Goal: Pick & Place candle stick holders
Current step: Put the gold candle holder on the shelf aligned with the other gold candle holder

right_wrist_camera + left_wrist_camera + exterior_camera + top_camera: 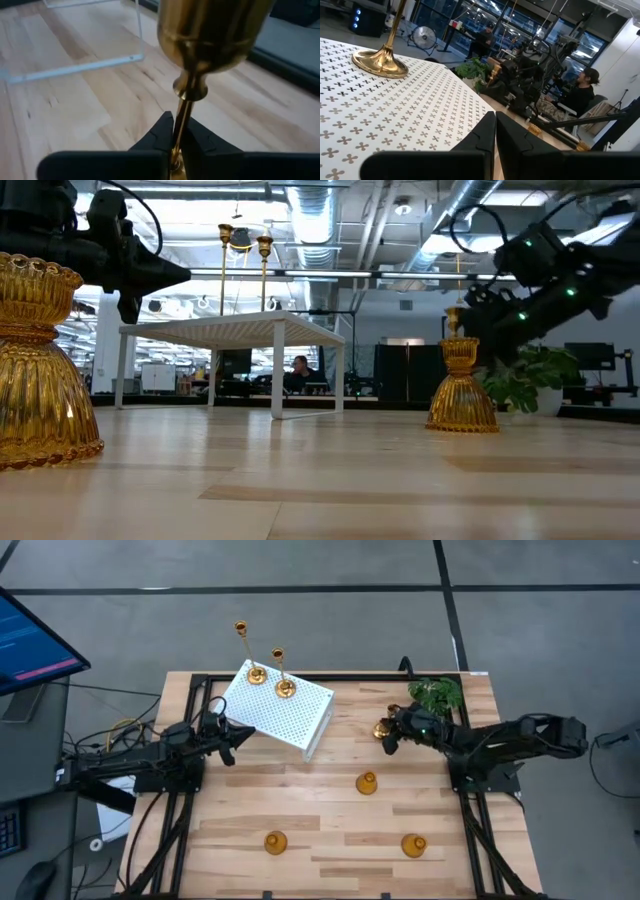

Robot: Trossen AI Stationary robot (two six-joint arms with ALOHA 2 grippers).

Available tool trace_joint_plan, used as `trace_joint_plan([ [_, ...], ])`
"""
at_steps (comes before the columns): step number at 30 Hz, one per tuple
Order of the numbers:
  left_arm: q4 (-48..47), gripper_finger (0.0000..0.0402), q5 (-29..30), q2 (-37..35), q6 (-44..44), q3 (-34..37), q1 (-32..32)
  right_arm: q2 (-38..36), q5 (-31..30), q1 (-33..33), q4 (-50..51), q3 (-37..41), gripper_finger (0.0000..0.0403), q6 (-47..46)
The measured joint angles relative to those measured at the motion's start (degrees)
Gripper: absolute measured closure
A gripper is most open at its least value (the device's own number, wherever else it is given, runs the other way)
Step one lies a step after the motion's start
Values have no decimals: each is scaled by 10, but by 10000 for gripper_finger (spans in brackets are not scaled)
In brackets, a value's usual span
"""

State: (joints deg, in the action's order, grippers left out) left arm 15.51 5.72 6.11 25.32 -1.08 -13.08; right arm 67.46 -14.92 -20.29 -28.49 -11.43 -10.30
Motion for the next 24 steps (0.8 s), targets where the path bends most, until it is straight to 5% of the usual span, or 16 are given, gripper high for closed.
trace_joint_plan([
  [14,0,389,-1,0,0,0,0,28,8,-1,241,-337,397,138],
  [24,0,389,0,8,2,0,0,203,107,13,265,-552,399,155],
])
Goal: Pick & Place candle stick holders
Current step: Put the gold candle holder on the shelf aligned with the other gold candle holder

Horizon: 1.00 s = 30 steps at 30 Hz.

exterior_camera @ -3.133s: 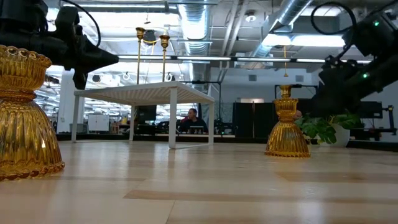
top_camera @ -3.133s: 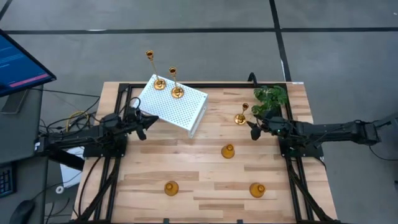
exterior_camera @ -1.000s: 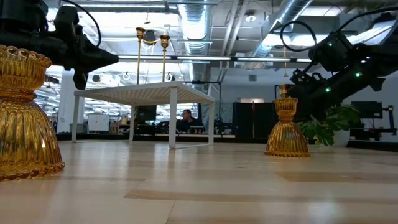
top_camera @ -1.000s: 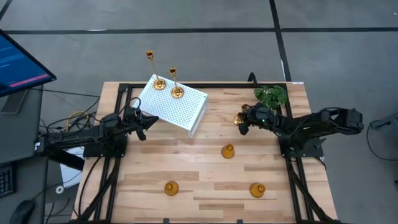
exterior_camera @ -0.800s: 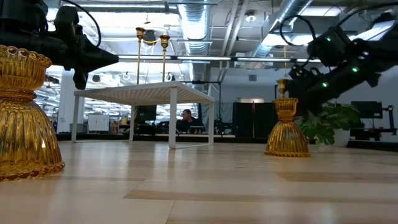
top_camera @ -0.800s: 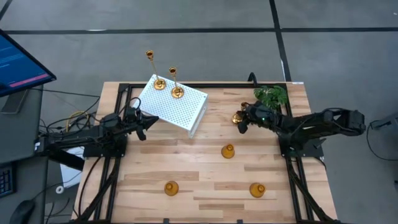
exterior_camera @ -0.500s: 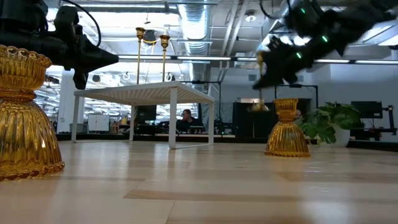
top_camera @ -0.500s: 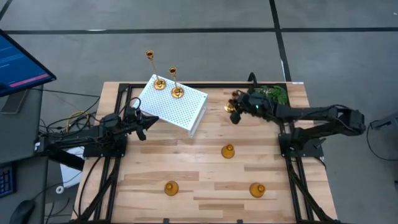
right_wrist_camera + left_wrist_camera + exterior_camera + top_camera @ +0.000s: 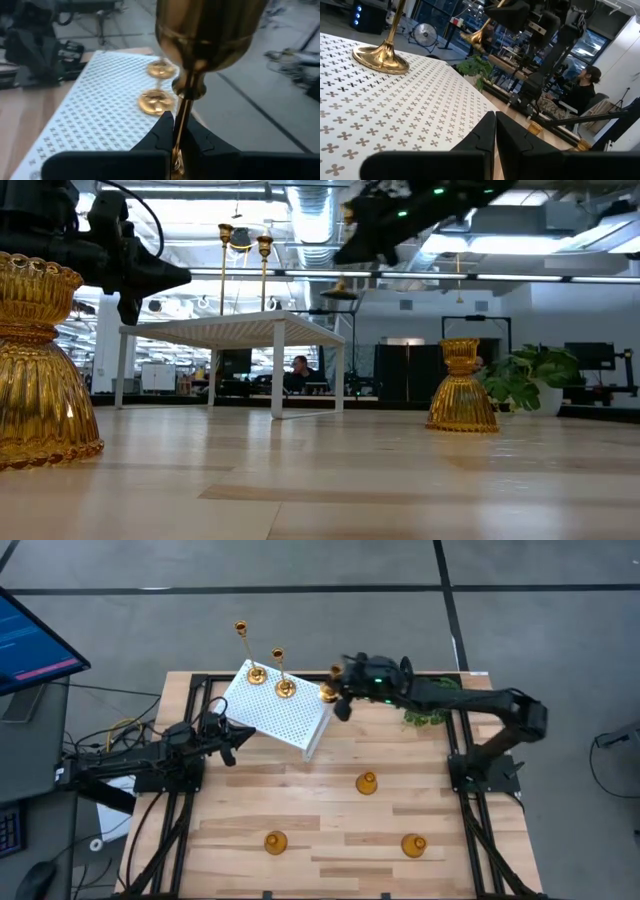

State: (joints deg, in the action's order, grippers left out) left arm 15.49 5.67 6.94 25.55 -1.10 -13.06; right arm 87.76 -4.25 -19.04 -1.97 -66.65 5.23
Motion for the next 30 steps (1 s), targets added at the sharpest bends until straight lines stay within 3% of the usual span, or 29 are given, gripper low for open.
trace_joint_plan([
  [6,0,389,0,0,0,0,0,112,31,20,48,-121,398,20],
  [10,0,389,1,0,2,0,0,161,43,30,67,-160,398,29],
  [21,4,389,1,0,4,0,0,173,16,14,63,-162,397,48],
  [30,5,389,1,0,4,0,0,176,45,-9,67,-162,397,39],
])
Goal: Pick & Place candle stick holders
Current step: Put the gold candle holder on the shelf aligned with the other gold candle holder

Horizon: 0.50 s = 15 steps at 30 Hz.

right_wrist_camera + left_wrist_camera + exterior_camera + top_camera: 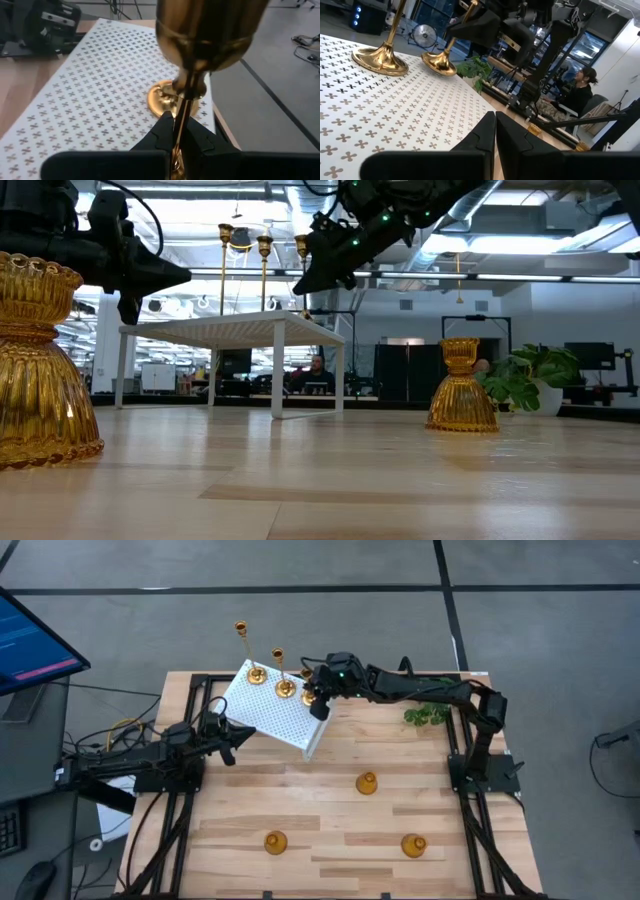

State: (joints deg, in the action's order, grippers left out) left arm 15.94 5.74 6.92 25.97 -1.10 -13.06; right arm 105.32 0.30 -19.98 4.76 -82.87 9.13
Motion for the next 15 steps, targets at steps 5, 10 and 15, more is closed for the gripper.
trace_joint_plan([
  [5,0,389,0,0,-1,0,0,0,6,1,9,0,397,0],
  [10,0,389,0,0,-2,0,0,0,10,0,29,0,397,11],
  [15,0,389,0,0,-2,0,0,0,10,0,28,0,396,14],
])
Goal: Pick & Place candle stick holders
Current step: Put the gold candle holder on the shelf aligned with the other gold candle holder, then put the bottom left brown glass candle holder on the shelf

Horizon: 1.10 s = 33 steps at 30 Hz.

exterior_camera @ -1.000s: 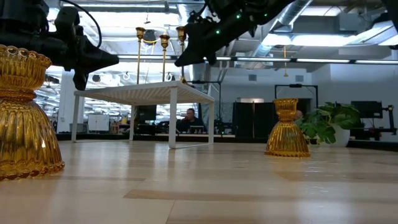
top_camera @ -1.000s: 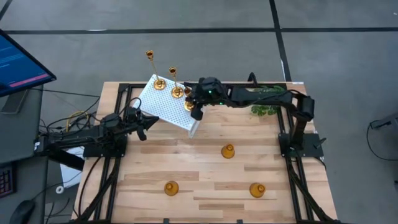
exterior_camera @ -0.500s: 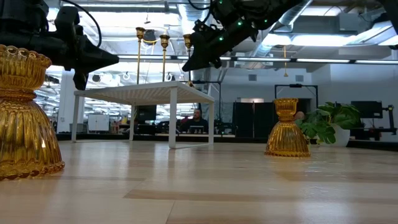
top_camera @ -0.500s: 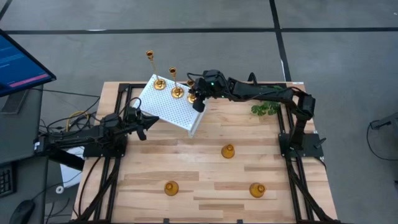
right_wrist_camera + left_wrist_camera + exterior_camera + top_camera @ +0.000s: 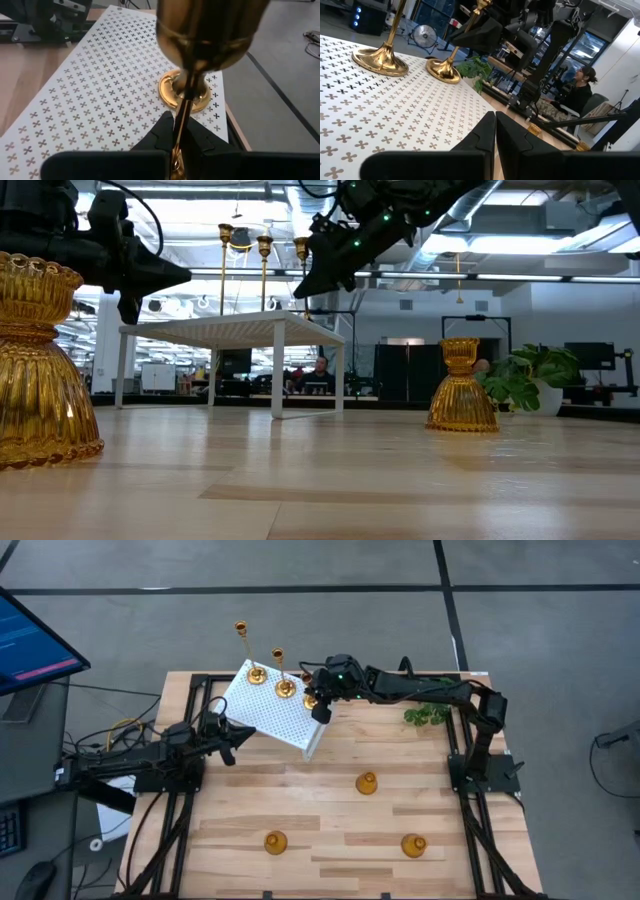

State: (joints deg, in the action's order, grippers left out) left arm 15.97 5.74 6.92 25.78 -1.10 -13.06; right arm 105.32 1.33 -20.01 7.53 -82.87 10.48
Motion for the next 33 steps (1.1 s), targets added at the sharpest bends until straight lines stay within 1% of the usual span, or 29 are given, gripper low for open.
trace_joint_plan([
  [8,5,389,0,0,0,0,0,0,3,1,2,0,373,1],
  [15,10,389,0,0,2,0,0,0,2,-2,13,0,366,0],
  [18,12,389,0,0,2,0,0,0,2,-2,23,0,356,0],
  [28,13,389,0,0,2,0,0,0,-1,-4,21,0,299,0],
  [33,13,389,0,0,2,0,0,-2,-1,-4,21,0,251,4],
])
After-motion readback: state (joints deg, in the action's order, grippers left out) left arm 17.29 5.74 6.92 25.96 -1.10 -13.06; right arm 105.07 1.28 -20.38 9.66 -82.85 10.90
